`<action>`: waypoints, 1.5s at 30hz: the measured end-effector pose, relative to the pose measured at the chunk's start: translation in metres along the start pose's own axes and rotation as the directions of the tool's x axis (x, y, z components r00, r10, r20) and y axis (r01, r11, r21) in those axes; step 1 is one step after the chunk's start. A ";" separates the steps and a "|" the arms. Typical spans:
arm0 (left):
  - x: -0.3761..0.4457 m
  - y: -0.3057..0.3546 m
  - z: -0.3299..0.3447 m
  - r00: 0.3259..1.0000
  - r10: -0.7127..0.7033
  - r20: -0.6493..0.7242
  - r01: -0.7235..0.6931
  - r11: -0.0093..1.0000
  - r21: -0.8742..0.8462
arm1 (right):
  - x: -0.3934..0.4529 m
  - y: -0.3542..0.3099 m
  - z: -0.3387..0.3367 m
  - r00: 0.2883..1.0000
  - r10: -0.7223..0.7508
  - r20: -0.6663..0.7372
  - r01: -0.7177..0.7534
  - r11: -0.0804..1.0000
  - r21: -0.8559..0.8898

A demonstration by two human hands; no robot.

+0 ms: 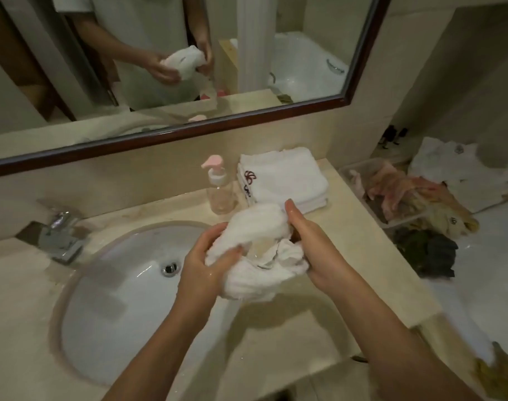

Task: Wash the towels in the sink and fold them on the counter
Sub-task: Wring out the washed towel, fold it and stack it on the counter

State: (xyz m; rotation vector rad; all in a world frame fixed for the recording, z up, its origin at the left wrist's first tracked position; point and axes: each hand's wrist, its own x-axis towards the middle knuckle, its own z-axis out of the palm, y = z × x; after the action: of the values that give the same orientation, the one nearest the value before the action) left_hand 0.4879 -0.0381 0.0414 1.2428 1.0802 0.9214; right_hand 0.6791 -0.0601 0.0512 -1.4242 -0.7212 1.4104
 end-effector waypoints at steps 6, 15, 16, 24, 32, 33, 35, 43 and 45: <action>0.007 -0.015 0.069 0.941 -0.337 0.024 0.287 0.760 -0.583 | -0.040 -0.001 -0.084 0.974 -0.126 0.187 0.114 0.991 0.074; -0.001 -0.033 0.126 0.877 -0.446 0.182 0.398 0.459 -0.794 | -0.067 0.026 -0.130 0.964 -0.238 -0.118 0.250 0.964 0.093; 0.001 -0.034 0.131 0.877 -0.444 0.183 0.391 0.438 -0.809 | -0.071 0.028 -0.134 0.948 -0.269 -0.172 0.288 0.953 0.098; 0.011 -0.064 0.152 0.725 -0.671 0.154 0.682 0.671 -0.289 | -0.073 0.019 -0.149 0.863 -0.311 -0.399 0.370 0.926 0.078; 0.029 -0.020 0.164 0.855 0.109 0.507 -0.362 0.825 0.434 | -0.057 0.012 -0.140 0.871 -0.321 -0.373 0.293 0.947 -0.132; 0.034 -0.016 0.165 0.822 0.134 0.554 -0.419 0.801 0.427 | -0.056 0.010 -0.142 0.867 -0.322 -0.380 0.299 0.947 -0.119; 0.045 -0.010 0.162 0.799 0.154 0.581 -0.438 0.811 0.387 | -0.051 0.006 -0.147 0.850 -0.343 -0.400 0.306 0.939 -0.155; 0.065 0.037 0.151 0.945 0.076 0.318 -0.201 0.902 0.382 | -0.028 -0.018 -0.131 0.711 -0.639 -0.295 0.322 0.669 -0.670; 0.066 0.044 0.152 0.960 0.075 0.270 -0.172 0.918 0.358 | -0.031 -0.016 -0.113 0.781 -0.596 -0.186 0.355 0.670 -0.652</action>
State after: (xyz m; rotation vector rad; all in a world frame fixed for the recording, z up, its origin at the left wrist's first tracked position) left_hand 0.6526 -0.0091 0.0767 1.7175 1.0111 0.6397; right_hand 0.7867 -0.1075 0.0624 -1.7322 -1.2351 0.4481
